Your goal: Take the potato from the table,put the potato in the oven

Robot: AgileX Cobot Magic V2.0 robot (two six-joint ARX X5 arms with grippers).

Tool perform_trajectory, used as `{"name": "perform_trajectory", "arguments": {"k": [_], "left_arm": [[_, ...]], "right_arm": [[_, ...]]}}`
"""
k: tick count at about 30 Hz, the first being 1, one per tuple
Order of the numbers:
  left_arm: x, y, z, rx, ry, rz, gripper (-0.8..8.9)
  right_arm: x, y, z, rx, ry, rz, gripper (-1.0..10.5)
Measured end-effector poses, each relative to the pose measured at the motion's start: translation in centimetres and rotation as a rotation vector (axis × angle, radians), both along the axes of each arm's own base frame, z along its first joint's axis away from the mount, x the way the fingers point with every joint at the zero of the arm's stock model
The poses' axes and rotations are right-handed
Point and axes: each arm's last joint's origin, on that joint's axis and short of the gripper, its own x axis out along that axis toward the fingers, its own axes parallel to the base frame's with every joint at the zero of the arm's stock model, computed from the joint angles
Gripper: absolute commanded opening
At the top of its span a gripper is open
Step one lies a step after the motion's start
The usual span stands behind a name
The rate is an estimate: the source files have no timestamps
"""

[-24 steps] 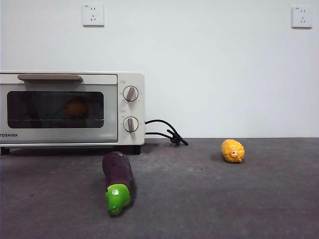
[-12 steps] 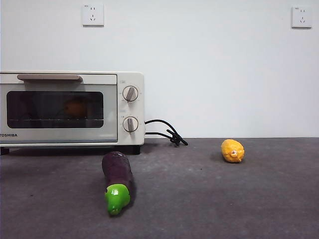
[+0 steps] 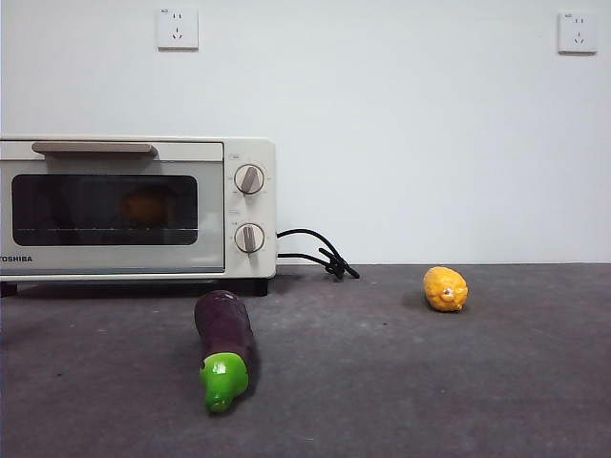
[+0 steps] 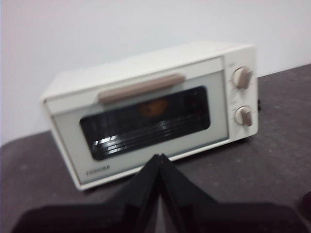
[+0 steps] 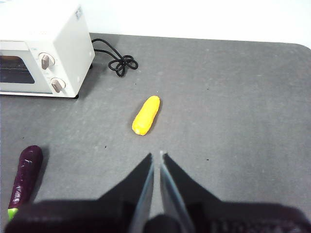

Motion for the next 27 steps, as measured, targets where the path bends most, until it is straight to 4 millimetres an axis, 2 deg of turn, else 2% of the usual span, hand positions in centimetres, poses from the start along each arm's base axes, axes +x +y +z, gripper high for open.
{"name": "perform_trajectory", "arguments": {"k": [4,8,17,27], "left_arm": [[-0.5,0.1,-2.4,-0.029,0.009,0.007,-0.04],[-0.8,0.1,-3.9,-0.053,0.033,0.011,-0.04],[-1.4,0.8,-4.7,-0.06,0.102,0.165,-0.04],[-1.9,1.1,-5.3,-0.125,0.161,0.217,-0.04]], "right_arm": [[0.0,0.0,0.0,0.0,0.0,0.0,0.3],[0.0,0.0,0.0,0.0,0.0,0.0,0.3],[0.0,0.0,0.0,0.0,0.0,0.0,0.3],[0.0,0.0,0.0,0.0,0.0,0.0,0.3]]}}
